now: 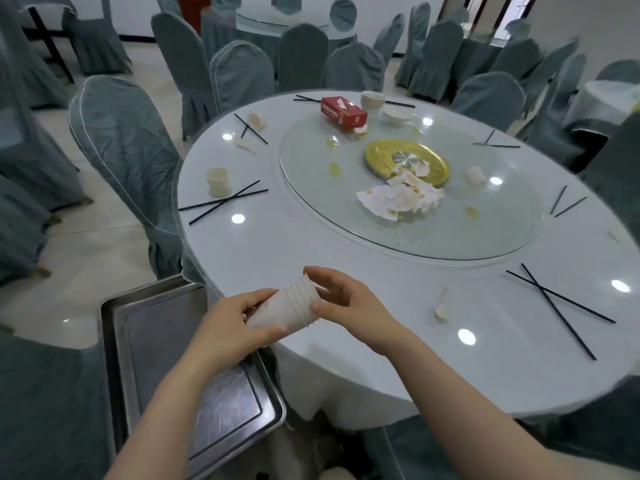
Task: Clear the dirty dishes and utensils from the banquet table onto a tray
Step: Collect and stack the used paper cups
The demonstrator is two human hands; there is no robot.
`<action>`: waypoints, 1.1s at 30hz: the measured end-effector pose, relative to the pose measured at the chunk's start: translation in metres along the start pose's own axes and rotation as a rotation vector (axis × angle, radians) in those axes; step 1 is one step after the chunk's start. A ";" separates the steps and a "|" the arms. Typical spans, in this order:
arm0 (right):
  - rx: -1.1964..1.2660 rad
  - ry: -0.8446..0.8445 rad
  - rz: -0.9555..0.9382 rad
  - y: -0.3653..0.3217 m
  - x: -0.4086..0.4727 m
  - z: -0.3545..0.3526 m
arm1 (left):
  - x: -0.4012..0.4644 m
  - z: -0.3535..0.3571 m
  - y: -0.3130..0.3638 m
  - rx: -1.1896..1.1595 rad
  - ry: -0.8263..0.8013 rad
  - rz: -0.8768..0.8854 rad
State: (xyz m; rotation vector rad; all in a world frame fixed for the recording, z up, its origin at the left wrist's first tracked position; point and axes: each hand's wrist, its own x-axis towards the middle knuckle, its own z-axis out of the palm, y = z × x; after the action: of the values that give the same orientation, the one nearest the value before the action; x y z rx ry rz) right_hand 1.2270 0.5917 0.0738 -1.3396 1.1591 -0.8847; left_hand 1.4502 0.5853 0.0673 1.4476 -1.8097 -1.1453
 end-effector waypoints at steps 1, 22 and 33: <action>-0.004 0.020 -0.003 0.002 0.002 -0.003 | 0.004 0.003 0.001 -0.012 0.000 0.005; -1.084 0.354 0.734 0.159 0.067 -0.303 | 0.161 0.065 0.039 -0.127 0.128 -0.093; -1.408 0.319 0.745 0.158 0.086 -0.300 | 0.209 0.106 0.048 -0.144 0.110 -0.163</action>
State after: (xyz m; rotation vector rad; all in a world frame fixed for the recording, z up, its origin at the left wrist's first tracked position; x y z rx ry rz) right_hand 0.9371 0.4448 -0.0562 -1.5530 2.5128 0.4591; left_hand 1.2825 0.4168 0.0384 1.5633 -1.5262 -1.2236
